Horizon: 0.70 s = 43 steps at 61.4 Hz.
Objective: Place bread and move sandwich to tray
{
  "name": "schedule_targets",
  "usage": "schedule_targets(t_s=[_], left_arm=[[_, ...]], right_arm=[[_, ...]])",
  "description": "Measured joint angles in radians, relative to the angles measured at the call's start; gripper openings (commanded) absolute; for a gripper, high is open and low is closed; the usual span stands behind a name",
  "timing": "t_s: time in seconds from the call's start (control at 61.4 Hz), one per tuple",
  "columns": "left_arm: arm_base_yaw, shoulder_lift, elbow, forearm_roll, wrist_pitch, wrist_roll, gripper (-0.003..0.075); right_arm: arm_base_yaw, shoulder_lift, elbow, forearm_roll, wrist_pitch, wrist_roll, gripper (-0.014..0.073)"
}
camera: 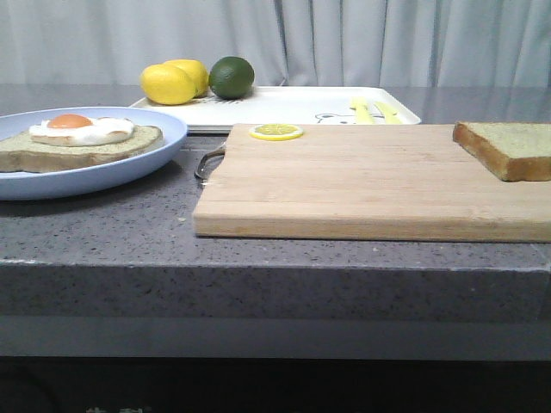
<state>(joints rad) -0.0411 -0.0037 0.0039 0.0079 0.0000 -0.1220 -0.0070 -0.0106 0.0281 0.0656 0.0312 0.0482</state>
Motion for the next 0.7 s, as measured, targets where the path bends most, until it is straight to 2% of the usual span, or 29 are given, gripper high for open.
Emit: schedule_targets(t_s=[0.701], left_arm=[[0.0, 0.0, 0.0, 0.0, 0.0, 0.0, -0.002]], right_arm=[[0.0, 0.0, 0.0, 0.0, -0.008, 0.0, -0.0066]])
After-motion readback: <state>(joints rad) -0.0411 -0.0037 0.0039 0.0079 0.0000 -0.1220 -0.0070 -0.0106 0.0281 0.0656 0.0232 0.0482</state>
